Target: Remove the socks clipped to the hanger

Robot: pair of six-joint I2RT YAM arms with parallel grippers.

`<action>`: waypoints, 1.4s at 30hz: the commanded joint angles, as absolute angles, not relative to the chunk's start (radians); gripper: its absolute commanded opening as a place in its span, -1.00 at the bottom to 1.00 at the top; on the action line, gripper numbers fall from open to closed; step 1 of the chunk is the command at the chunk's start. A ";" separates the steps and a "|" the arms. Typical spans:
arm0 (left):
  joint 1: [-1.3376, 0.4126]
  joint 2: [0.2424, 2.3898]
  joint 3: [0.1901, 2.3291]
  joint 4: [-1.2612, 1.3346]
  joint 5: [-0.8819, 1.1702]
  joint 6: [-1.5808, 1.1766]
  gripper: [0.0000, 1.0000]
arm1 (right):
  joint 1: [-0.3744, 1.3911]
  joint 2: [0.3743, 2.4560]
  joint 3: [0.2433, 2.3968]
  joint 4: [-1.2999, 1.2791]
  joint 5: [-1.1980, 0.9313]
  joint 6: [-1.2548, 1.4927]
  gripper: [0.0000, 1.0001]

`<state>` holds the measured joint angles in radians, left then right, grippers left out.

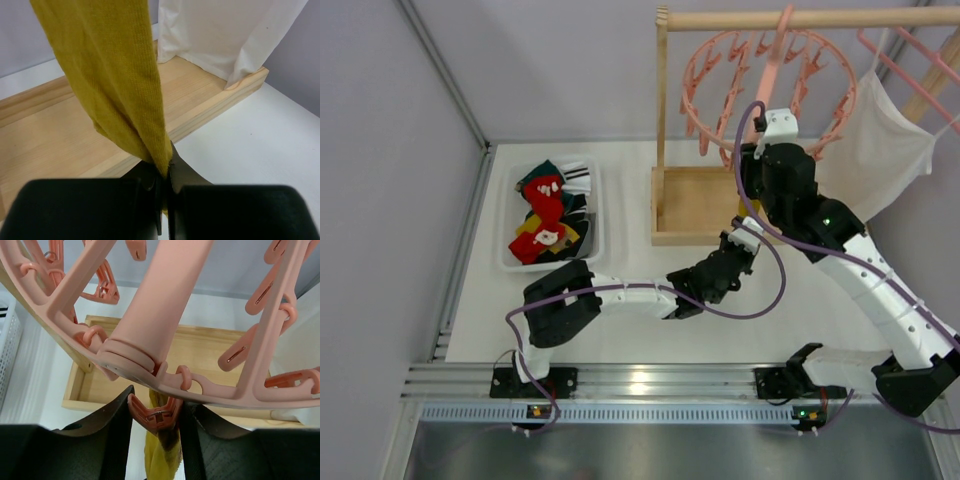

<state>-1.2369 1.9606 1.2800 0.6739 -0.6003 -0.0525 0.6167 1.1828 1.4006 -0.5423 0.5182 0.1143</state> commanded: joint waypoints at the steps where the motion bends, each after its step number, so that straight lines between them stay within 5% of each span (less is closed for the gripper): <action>1: -1.241 1.902 1.269 0.736 -0.601 -0.049 -1.00 | 0.591 1.172 1.417 -0.457 0.538 0.110 -0.25; 4: -1.241 1.901 1.267 0.736 -0.597 -0.054 -1.00 | 0.577 1.164 1.411 -0.434 0.523 0.109 -0.33; 11: -1.241 1.898 1.255 0.736 -0.614 -0.051 -1.00 | 0.568 1.144 1.390 -0.419 0.489 0.121 -0.84; 22: -1.241 1.726 1.045 0.733 -0.669 -0.127 -1.00 | 0.548 1.127 1.362 -0.410 0.436 0.133 -0.61; 26: -1.241 1.596 0.896 0.721 -0.718 -0.176 -1.00 | 0.546 1.109 1.353 -0.413 0.396 0.144 -0.09; 35: -1.235 1.373 0.847 0.413 -0.879 -0.231 -1.00 | 0.548 0.956 1.260 -0.440 0.290 0.170 0.52; 36: -1.233 1.356 0.850 0.329 -0.885 -0.244 -1.00 | 0.548 0.934 1.244 -0.445 0.275 0.172 0.63; 37: -1.223 1.317 0.863 0.283 -0.905 -0.274 -1.00 | 0.546 0.890 1.211 -0.449 0.238 0.172 0.97; 42: -1.155 1.197 0.928 -0.036 -0.891 -0.397 -1.00 | 0.546 0.764 1.123 -0.491 0.166 0.187 0.99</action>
<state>-1.1961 1.2743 0.8623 0.1925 -0.8600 -0.2955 0.5587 0.8207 1.1538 -0.4839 0.2401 0.1661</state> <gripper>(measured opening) 0.016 0.991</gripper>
